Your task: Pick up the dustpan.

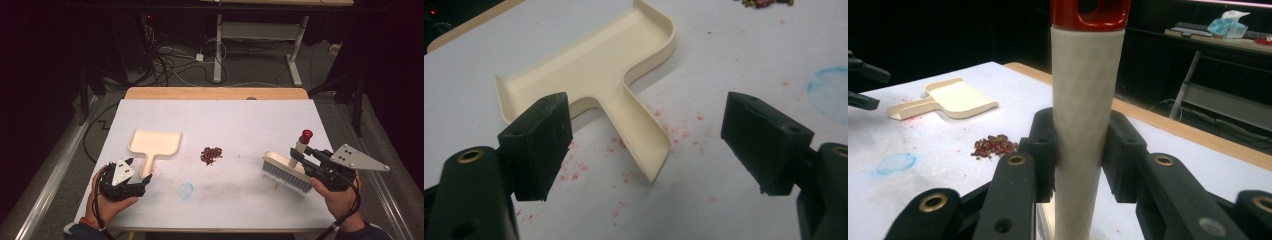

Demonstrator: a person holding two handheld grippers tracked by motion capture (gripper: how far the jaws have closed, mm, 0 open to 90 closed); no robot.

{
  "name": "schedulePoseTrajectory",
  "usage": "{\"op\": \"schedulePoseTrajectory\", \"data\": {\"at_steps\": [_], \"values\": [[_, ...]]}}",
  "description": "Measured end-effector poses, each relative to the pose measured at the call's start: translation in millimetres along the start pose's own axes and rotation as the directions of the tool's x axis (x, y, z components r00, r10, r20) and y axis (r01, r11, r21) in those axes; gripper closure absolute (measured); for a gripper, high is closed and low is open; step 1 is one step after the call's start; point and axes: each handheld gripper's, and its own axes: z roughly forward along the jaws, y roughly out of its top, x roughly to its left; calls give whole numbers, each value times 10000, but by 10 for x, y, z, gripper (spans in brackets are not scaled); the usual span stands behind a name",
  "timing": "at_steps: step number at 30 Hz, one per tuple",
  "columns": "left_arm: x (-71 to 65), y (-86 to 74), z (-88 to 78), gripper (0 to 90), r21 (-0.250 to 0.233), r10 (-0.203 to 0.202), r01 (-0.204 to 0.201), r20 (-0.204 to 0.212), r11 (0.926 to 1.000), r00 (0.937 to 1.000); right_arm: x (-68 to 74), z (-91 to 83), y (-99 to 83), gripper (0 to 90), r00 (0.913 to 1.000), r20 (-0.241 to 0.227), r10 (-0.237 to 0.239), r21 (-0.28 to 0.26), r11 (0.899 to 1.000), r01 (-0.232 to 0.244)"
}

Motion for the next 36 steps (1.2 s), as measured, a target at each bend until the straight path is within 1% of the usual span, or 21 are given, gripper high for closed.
{"op": "schedulePoseTrajectory", "data": {"at_steps": [1,3,7,8,9,11,14,16,18,20,22,24,25,26,27,29,31,32,33,35,36], "values": [[-6,12,-3,198,-25,103,-103,-69,9999,9999,-2,-3,-2,695,10000,-20,-15,-6,10000,15],[-23,17,-8,199,-28,153,-153,-103,9999,9998,-11,-6,-6,695,10000,-27,-29,-3,10000,29],[-41,-44,-9,199,258,-35,35,-8,9997,10000,-31,-4,20,695,10000,63,62,-99,9999,-61],[-42,-59,-16,199,349,-41,40,23,9994,10000,-31,15,37,695,10000,52,-3,-173,9998,4],[-43,-64,-23,200,448,-63,64,-29,9990,10000,-23,25,40,695,10000,37,-32,-166,9999,32],[-40,-56,-31,202,764,-125,152,-351,9970,9993,-17,37,43,695,10000,-19,-69,-168,9998,68],[-17,-35,-44,203,877,-548,589,-487,9944,9973,10,56,41,695,9999,-106,-112,-66,9999,112],[-6,-21,-47,207,955,-784,819,-405,9920,9961,20,54,46,694,9999,-132,-93,-118,9999,91],[-2,2,-39,212,1169,-891,940,-465,9887,9949,24,53,47,695,9998,-134,-179,-86,9998,178],[15,29,-24,212,1281,-1147,1180,-327,9847,9929,31,66,41,695,9998,-148,-163,-34,9999,163],[40,67,19,212,1506,-1277,1311,-323,9799,9913,29,91,30,695,9996,-184,-204,49,9998,205],[81,104,107,212,1857,-1510,1534,-274,9706,9882,29,97,30,695,9996,-187,-217,67,9997,219],[103,115,154,212,1847,-1715,1699,-76,9680,9852,31,100,31,695,9996,-176,-213,78,9997,214],[123,126,209,212,1869,-1959,1895,163,9639,9805,32,102,32,695,9996,-186,-215,88,9997,217],[136,140,273,212,2064,-2068,1973,252,9584,9781,32,108,32,694,9996,-177,-210,87,9997,212],[137,165,401,213,2486,-2082,2010,25,9475,9781,33,112,29,695,9996,-172,-209,109,9997,211],[148,187,525,236,2789,-2229,2145,-18,9360,9748,29,121,18,695,9997,-162,-205,167,9996,208],[156,198,582,236,2848,-2322,2235,-34,9322,9727,29,121,18,695,9997,-162,-205,167,9996,208],[165,209,634,251,2915,-2324,2238,-51,9300,9726,26,122,16,695,9996,-180,-205,171,9996,209],[201,225,710,245,2860,-2573,2458,26,9262,9663,24,119,15,695,9996,-192,-200,170,9996,204],[220,233,738,246,2829,-2731,2589,112,9236,9619,27,116,16,695,9996,-203,-170,166,9997,174]]}}
